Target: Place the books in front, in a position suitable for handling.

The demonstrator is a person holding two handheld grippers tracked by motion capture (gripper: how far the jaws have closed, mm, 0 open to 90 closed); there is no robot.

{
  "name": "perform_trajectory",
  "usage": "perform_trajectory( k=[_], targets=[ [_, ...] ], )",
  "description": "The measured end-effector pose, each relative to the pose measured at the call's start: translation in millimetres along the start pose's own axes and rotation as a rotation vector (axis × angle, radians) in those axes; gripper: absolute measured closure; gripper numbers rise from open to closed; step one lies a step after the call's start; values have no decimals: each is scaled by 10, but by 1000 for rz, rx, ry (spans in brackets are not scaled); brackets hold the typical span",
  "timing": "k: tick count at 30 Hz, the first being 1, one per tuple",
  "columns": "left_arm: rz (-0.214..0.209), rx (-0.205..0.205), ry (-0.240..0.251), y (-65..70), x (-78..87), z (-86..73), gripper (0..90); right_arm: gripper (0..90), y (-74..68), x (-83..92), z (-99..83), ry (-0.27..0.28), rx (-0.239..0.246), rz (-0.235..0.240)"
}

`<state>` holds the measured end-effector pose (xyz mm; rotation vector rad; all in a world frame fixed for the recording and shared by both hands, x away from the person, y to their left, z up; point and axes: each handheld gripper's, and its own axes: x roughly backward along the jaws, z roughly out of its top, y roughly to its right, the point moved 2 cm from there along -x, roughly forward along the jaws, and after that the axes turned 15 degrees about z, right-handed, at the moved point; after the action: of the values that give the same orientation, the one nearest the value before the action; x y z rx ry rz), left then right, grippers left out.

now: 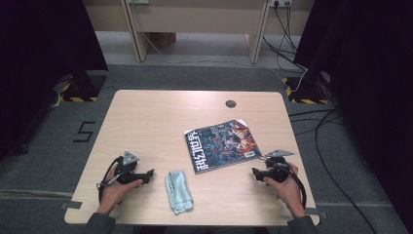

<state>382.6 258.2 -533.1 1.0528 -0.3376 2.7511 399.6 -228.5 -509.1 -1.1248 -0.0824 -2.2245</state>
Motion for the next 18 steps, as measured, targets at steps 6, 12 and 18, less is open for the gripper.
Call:
perform_trajectory(
  k=[6,12,18],
  targets=[
    [-1,0,0,0,0,0,182,175,-103,9,45,34,34,47],
    [-2,-2,3,-1,0,-4,181,180,-314,-12,112,61,46,103],
    [-2,-3,4,-2,1,-6,180,199,-500,-44,164,79,72,149]
  ],
)
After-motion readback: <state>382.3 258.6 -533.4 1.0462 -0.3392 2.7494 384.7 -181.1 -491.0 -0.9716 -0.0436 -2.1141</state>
